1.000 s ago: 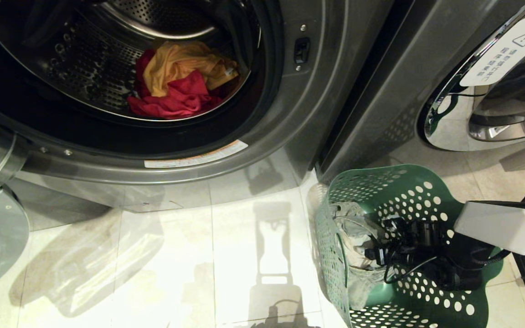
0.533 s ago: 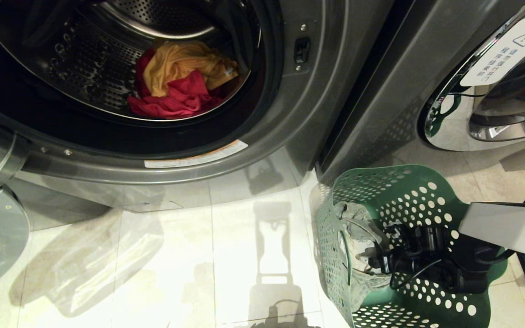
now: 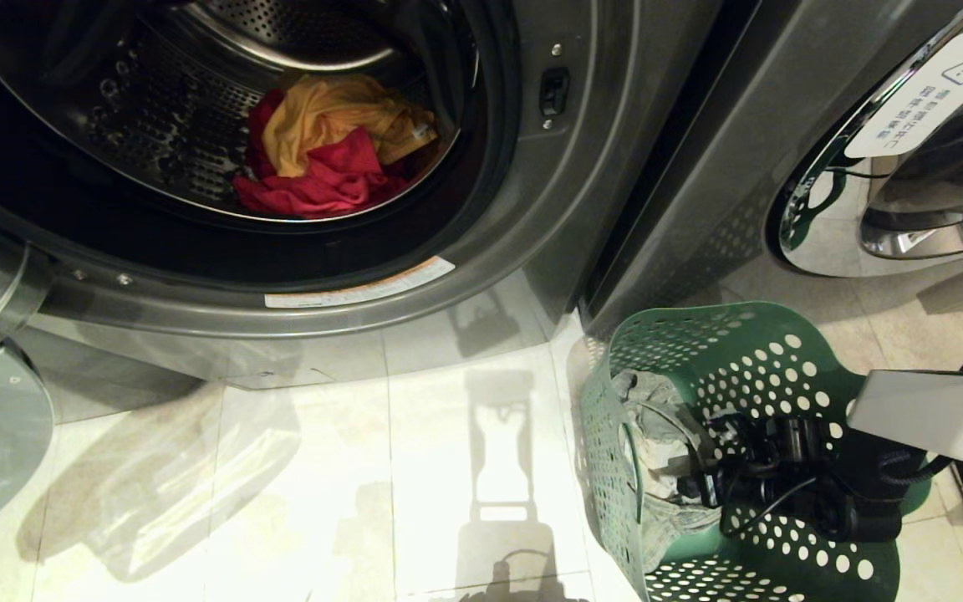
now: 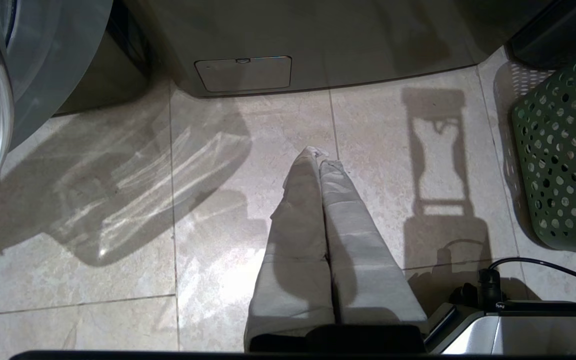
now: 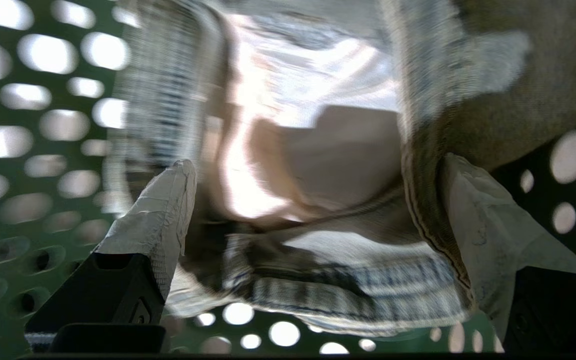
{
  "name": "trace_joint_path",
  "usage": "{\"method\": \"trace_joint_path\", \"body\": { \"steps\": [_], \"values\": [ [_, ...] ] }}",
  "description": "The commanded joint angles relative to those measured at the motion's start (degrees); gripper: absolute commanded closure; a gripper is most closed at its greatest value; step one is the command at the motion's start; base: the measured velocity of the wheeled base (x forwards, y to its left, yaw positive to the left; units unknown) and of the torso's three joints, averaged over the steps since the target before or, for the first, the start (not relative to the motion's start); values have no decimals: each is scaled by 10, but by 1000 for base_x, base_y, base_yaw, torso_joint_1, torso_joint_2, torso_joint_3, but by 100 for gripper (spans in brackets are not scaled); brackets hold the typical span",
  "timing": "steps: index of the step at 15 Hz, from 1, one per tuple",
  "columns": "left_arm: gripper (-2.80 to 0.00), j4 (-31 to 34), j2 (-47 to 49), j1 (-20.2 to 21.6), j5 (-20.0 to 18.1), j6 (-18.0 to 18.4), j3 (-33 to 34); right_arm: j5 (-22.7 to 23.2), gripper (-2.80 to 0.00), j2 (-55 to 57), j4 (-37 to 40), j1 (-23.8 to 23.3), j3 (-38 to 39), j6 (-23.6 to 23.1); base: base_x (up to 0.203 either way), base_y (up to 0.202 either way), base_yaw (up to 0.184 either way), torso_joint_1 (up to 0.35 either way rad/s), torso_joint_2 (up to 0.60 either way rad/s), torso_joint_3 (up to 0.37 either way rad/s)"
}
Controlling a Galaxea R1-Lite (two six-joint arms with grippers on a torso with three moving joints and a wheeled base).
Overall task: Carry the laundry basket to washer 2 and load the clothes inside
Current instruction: Place the clothes into the washing machine
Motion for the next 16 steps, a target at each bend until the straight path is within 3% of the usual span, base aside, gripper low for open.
{"method": "trace_joint_path", "body": {
  "steps": [1,8,16],
  "values": [
    [0,0,0,0,0,0,6,21,-280,-20,-15,-3,21,-2,0,0,0,0,0,0],
    [0,0,1,0,0,0,6,18,-280,3,-27,-3,64,-82,0,0,0,0,0,0],
    [0,0,0,0,0,0,6,-10,-280,29,-29,-18,67,-118,0,0,0,0,0,0]
  ]
}}
